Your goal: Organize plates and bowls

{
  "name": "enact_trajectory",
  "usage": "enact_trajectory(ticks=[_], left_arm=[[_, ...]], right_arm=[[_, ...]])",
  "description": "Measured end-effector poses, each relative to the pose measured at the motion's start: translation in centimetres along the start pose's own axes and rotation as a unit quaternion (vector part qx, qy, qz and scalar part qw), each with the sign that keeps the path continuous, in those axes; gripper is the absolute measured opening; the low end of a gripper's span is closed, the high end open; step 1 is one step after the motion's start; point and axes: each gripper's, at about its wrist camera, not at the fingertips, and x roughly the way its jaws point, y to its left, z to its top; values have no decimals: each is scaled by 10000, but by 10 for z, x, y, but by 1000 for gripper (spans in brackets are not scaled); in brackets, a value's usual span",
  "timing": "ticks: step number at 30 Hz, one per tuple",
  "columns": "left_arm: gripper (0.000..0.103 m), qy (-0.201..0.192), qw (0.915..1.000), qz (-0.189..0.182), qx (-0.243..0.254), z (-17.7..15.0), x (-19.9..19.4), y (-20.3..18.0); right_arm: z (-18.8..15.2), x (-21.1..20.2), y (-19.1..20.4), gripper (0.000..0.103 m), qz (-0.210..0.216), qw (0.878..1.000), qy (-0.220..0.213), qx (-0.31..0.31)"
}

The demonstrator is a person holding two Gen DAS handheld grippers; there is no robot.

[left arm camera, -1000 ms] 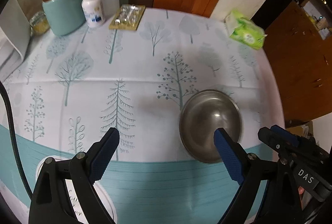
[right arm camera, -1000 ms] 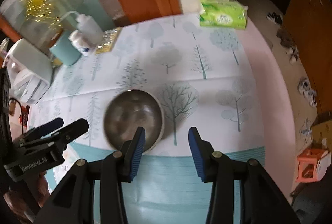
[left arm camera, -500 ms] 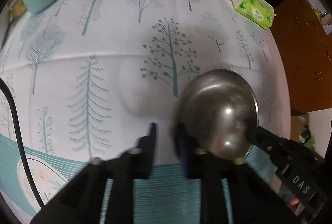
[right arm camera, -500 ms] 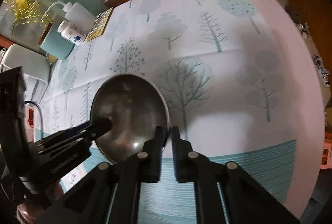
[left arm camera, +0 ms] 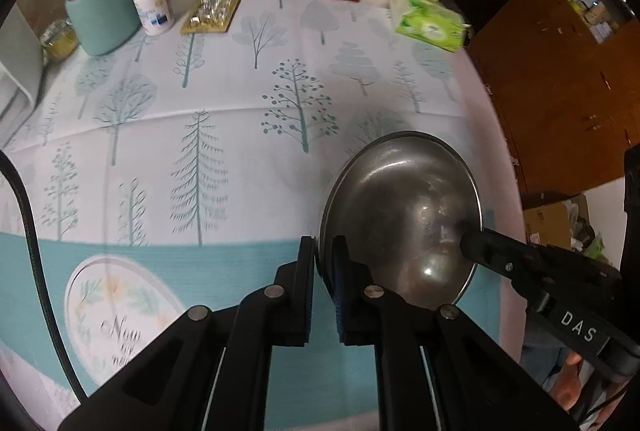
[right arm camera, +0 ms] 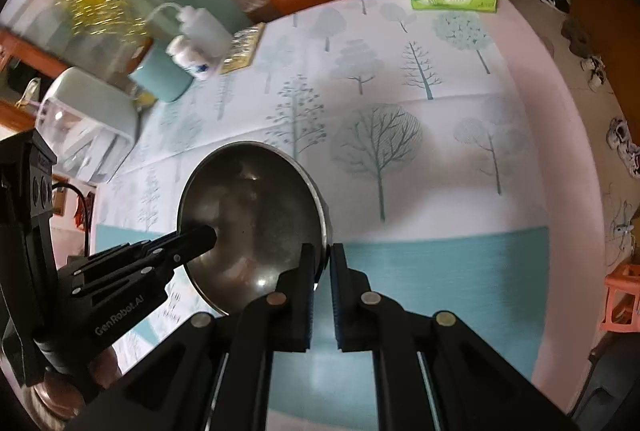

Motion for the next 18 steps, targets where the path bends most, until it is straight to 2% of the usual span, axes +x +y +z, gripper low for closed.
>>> enact_trajectory(ticks=[5,10,18], left_arm=[[7,-198,9995,147,185,-50,-50,-16],[7,-324,9983,312,380,-105,-82,-28],[8,-132,9990,237,354,-191,-99,-35]], right_arm=[[-43,-39,12,8,159,9997,-108,-138],[-96,-71,22,8,167,9991,-211,-324],[-174,-98,31,8,264,9984,-211,-463]])
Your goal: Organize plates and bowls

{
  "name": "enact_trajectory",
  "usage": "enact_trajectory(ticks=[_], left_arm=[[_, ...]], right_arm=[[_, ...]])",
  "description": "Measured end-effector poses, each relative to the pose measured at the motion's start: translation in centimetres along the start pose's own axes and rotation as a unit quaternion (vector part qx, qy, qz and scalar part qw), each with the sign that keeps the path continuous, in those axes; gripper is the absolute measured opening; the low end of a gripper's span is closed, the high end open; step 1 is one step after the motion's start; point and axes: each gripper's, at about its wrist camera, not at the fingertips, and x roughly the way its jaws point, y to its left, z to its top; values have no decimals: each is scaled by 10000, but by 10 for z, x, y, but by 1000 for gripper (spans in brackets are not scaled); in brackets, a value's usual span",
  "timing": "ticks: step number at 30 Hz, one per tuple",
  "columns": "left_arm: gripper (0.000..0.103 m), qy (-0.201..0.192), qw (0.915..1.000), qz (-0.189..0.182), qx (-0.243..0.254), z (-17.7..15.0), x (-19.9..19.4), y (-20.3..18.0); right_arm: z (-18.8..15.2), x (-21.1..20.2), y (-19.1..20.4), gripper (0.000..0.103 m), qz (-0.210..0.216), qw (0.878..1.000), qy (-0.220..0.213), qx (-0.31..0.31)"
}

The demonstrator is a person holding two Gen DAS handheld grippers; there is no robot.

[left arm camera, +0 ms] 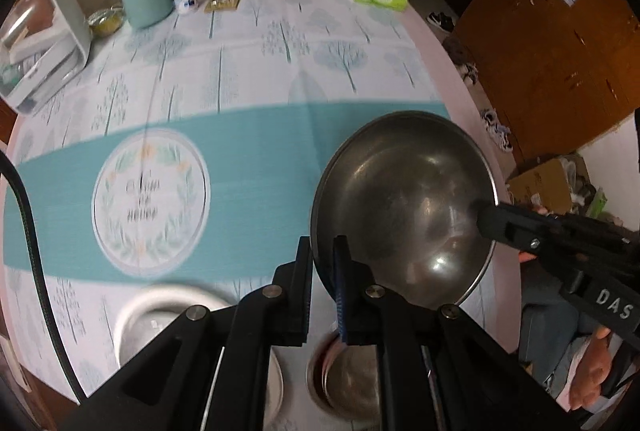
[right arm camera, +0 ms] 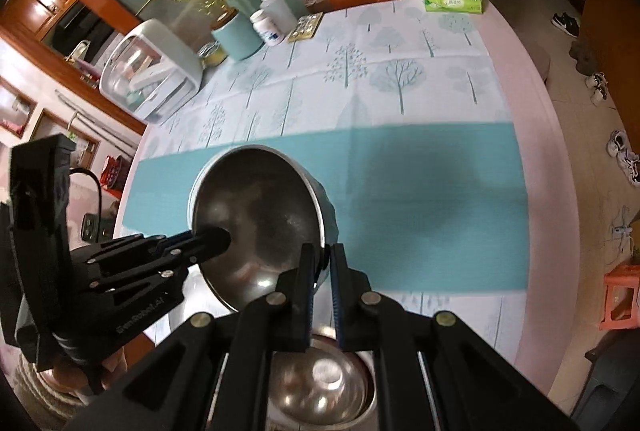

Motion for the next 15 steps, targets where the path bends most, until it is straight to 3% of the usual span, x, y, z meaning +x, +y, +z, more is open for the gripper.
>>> enact_trajectory(ticks=[15], left_arm=[[10,361,9982,174,446,-109,7,-20]], right_arm=[[-101,10,3,8,-176,9984,535,-67]])
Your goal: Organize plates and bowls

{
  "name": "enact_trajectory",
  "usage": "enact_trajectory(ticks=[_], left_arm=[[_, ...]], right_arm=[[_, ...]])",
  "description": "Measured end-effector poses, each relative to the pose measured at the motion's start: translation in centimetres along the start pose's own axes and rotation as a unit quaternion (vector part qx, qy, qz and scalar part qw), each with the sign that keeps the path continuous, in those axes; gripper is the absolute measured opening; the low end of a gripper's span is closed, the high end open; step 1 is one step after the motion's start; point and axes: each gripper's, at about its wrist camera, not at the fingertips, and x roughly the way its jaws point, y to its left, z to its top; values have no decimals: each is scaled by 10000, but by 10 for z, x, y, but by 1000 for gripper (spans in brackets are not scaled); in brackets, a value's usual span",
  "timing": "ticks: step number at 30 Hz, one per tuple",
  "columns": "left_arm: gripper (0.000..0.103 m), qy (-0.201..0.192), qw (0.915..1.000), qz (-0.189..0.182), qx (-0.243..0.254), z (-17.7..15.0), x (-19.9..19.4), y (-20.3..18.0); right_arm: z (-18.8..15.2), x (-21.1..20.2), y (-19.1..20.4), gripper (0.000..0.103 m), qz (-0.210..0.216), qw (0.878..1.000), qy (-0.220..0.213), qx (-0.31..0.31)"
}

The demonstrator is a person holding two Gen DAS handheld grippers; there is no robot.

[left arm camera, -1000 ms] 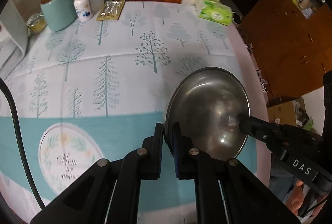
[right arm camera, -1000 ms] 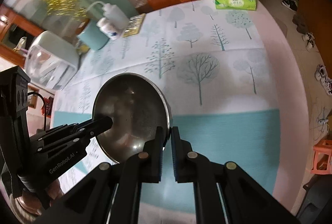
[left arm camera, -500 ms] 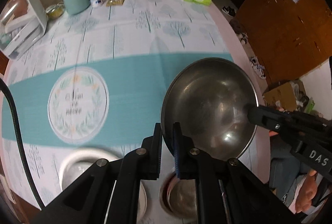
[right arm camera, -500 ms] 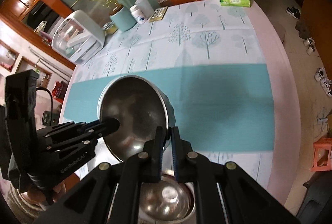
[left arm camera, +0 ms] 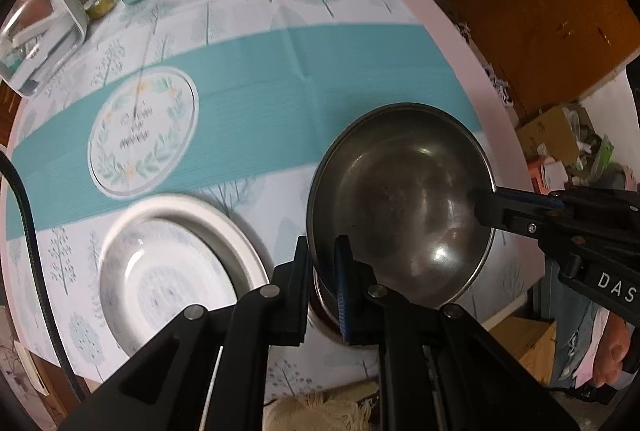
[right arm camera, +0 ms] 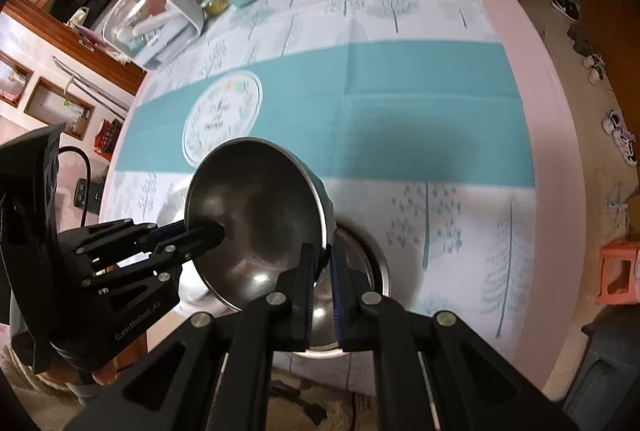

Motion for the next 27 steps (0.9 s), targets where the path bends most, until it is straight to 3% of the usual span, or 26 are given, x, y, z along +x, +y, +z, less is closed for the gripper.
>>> enact_trajectory(ticks=[11,27], left_arm=[[11,355,9993,23,115,-34,28,-10],[12,556,9977,47,373,-38,48,-21]], right_arm=[[-29,21,-5,8,-136,9994,296,79],[-39,39,-13,8,-411,9980,434,194]])
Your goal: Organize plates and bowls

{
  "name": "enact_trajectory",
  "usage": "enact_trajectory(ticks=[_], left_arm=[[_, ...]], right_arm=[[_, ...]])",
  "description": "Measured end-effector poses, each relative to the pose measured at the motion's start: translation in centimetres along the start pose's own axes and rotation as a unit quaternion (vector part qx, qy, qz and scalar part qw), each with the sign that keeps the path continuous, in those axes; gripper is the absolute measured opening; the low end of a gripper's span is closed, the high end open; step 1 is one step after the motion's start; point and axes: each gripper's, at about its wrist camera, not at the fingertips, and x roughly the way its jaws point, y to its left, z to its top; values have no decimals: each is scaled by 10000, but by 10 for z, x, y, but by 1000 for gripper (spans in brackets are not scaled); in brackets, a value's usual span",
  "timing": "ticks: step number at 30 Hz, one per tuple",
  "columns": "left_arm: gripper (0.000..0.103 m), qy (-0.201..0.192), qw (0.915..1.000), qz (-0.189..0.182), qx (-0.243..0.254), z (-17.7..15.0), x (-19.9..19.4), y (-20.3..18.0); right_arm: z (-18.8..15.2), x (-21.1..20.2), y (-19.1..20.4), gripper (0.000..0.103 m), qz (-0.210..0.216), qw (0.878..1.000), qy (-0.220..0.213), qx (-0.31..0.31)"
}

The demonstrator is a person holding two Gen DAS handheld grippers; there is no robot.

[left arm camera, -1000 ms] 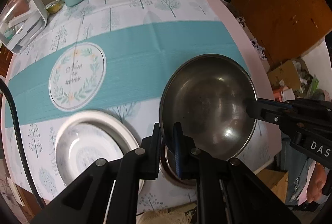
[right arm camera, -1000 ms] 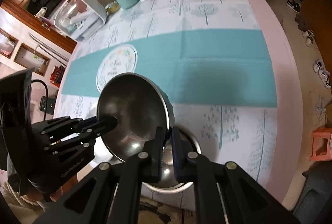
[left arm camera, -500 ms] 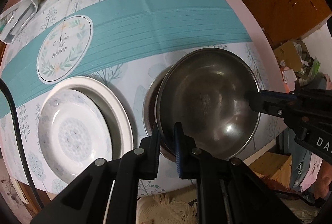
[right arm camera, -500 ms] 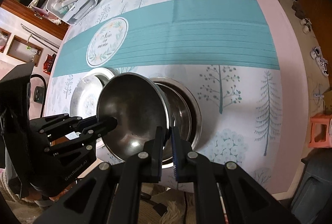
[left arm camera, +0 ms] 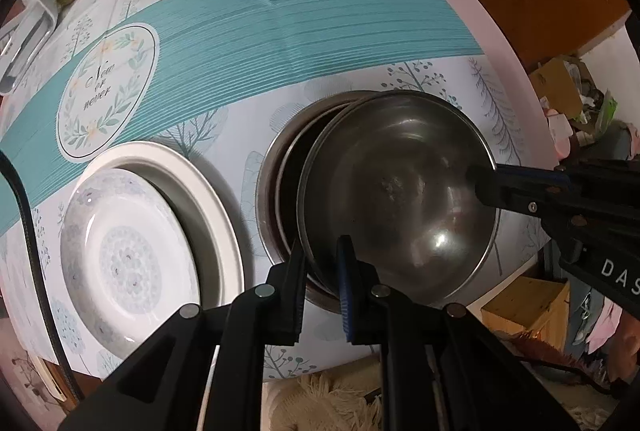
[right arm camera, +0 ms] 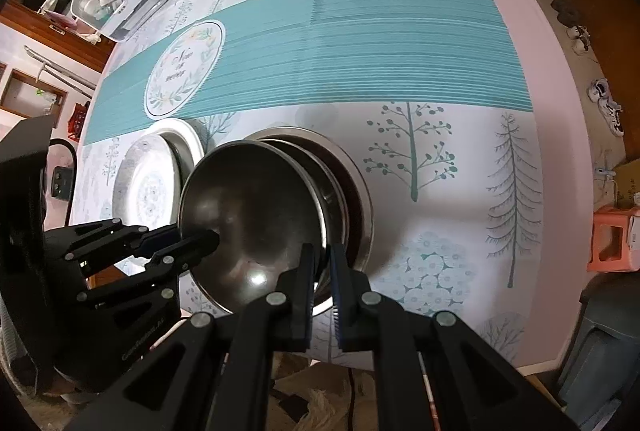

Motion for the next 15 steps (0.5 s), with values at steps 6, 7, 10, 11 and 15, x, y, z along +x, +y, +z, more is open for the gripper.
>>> enact_trajectory(ticks=[6,7,10,11,15], left_arm=[[33,-159,9997,9,162,0,-4,-5],[38,-224,9995,43,207,0,-6,-7],[52,-434,9984,149,339,1,-13,-11],[55,-508,9979,176,371,1,-16,-12],[63,-706,9961,261,460,2,-25,-14]], right_arm=[[2,3,-1,8,30,10000,-3,73],[2,2,0,11,3,10000,-28,55],[1,-3,5,11,-188,9995,-236,-78],[1,-5,6,11,-218,9993,-292,-126],[4,-10,9,14,-271,9984,-426,-240]])
